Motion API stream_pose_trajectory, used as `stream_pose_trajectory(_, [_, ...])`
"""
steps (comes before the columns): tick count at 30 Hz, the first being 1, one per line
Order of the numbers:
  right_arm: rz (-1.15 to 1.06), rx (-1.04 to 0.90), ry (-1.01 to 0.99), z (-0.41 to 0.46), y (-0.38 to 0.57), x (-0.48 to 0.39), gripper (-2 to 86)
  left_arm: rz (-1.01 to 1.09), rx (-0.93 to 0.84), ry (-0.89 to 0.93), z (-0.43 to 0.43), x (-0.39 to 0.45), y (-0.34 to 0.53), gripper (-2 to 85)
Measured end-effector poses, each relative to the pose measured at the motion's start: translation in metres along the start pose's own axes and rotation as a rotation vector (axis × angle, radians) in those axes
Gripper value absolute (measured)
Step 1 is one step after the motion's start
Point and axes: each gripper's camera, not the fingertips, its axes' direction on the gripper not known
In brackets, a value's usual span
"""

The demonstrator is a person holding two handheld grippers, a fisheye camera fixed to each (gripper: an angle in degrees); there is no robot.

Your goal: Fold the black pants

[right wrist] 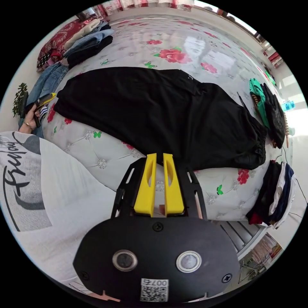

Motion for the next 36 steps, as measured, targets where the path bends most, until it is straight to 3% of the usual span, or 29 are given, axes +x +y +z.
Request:
stream_pose_trajectory(3, [-0.066, 0.025, 0.01, 0.0, -0.008, -0.023, 0.7, 0.018, -0.079, -0.095, 0.019, 0.003, -0.009, 6.5])
stream_pose_trajectory(6, [-0.124, 0.034, 0.027, 0.0, -0.01, -0.041, 0.4, 0.081, -0.05, -0.085, 0.009, 0.006, -0.007, 0.5])
stream_pose_trajectory(10, [-0.162, 0.05, 0.026, 0.003, -0.015, -0.053, 0.5, 0.106, -0.022, -0.031, -0.006, 0.0, -0.001, -0.5])
stream_pose_trajectory(14, [-0.213, 0.088, -0.013, 0.004, -0.035, -0.066, 1.6, 0.124, 0.013, -0.045, -0.008, -0.005, 0.006, 3.1])
stream_pose_trajectory(15, [-0.238, 0.106, -0.027, 0.003, -0.046, -0.074, 2.0, 0.152, -0.006, -0.037, -0.003, -0.004, 0.006, 8.0])
stream_pose_trajectory(19, [-0.342, 0.12, -0.073, 0.014, -0.089, -0.108, 3.0, 0.163, -0.119, 0.03, 0.02, -0.005, -0.003, 11.2])
stream_pose_trajectory(21, [-0.389, 0.092, -0.074, 0.028, -0.108, -0.125, 3.2, 0.173, -0.144, -0.061, 0.028, -0.005, -0.007, 7.9])
stream_pose_trajectory(24, [-0.461, 0.003, -0.031, 0.058, -0.133, -0.149, 3.8, 0.186, -0.141, -0.036, 0.018, -0.004, -0.013, 6.5])
stream_pose_trajectory(26, [-0.483, -0.057, 0.003, 0.074, -0.142, -0.158, 3.7, 0.173, -0.088, -0.056, 0.002, -0.005, -0.012, 0.6])
stream_pose_trajectory(31, [-0.459, -0.025, 0.079, 0.067, -0.146, -0.152, 0.3, 0.206, -0.02, 0.011, -0.033, -0.012, -0.011, -0.8])
stream_pose_trajectory(36, [-0.427, -0.021, -0.011, 0.056, -0.149, -0.134, -0.2, 0.157, -0.036, 0.102, -0.036, -0.026, -0.008, -1.0])
